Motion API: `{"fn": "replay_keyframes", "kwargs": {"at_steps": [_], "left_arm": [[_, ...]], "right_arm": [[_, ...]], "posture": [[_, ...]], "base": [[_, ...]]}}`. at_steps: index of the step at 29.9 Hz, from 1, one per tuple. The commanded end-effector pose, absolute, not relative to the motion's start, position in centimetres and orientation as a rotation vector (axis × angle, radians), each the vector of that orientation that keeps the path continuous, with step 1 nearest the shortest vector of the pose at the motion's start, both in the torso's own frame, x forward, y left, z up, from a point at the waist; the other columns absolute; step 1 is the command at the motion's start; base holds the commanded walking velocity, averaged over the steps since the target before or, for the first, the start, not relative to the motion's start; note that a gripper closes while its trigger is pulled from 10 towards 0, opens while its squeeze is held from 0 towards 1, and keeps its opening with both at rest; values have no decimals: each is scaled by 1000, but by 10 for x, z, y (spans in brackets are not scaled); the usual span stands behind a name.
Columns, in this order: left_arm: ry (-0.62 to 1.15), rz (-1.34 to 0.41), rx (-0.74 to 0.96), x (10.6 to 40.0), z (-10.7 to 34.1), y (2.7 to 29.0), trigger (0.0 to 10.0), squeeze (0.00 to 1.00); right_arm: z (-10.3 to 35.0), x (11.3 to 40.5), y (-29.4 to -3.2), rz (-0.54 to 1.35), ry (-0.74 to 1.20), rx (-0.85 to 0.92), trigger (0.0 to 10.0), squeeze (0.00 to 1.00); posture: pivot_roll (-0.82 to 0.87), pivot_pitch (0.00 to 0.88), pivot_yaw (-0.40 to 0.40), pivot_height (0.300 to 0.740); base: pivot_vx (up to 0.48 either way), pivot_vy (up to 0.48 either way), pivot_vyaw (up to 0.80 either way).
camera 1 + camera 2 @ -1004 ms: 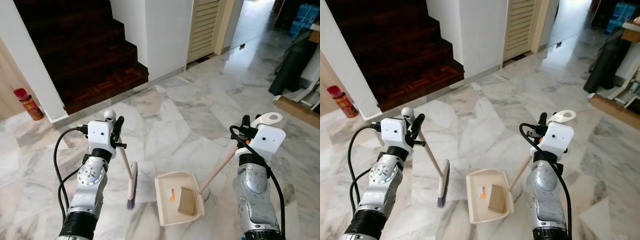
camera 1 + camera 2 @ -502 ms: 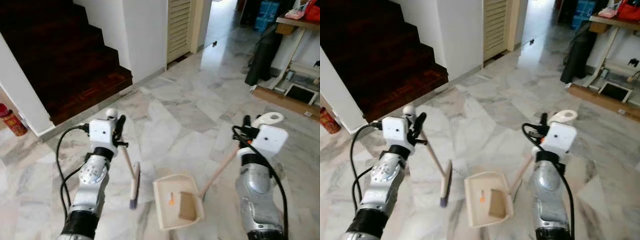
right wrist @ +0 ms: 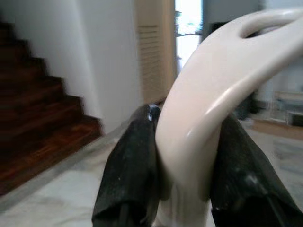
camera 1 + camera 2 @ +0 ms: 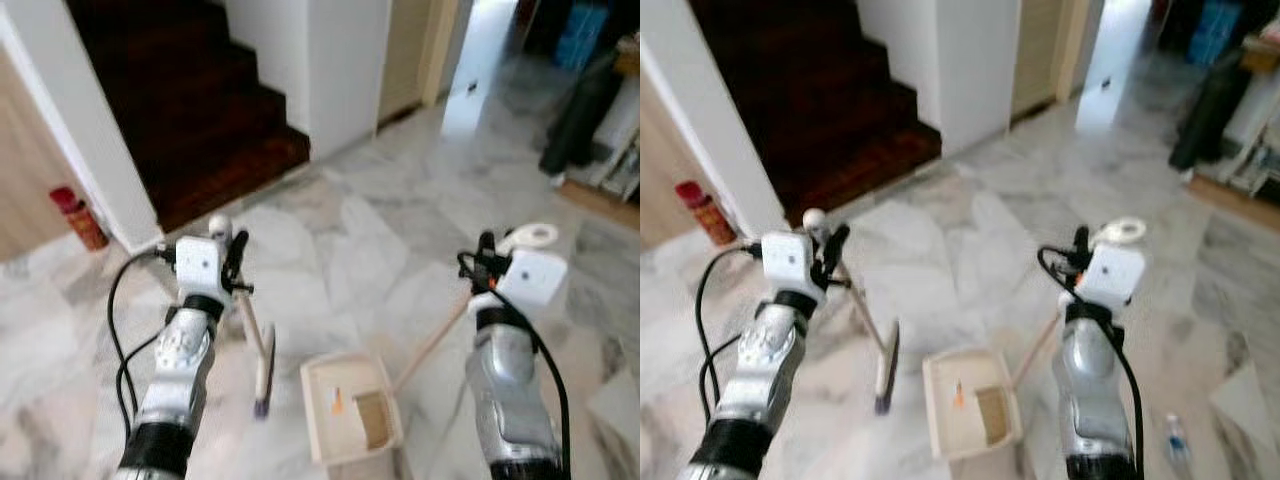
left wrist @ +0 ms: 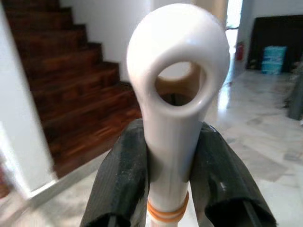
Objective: Sweep floor
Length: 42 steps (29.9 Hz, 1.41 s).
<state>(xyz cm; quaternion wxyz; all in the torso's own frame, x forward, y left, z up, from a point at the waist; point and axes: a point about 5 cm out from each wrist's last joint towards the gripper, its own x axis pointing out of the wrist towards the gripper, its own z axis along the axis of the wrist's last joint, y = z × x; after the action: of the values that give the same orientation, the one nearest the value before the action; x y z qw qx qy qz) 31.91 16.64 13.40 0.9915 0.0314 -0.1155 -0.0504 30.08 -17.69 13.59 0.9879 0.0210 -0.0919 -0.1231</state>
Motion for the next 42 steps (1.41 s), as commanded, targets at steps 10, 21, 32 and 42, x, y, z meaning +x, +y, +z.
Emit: {"fn": "replay_keyframes", "kwargs": {"at_steps": [10,21,32,42], "left_arm": [[-303,-102,74,322,152,165,10000,0],[-304,-108,71,322,151,163,10000,0],[-300,-120,70,322,150,162,10000,0],[-302,-128,69,323,152,161,10000,0]], "right_arm": [[152,303,-177,-241,-251,68,10000,0],[153,304,-174,-225,-257,57,10000,0],[152,305,-171,-222,-258,67,10000,0],[151,306,-170,-221,-256,74,10000,0]], "posture": [[-82,0,9,740],[-81,0,10,740],[-85,0,21,740],[-82,0,23,740]], "base": [[0,480,0],[0,480,80],[0,480,465],[0,480,0]]}}
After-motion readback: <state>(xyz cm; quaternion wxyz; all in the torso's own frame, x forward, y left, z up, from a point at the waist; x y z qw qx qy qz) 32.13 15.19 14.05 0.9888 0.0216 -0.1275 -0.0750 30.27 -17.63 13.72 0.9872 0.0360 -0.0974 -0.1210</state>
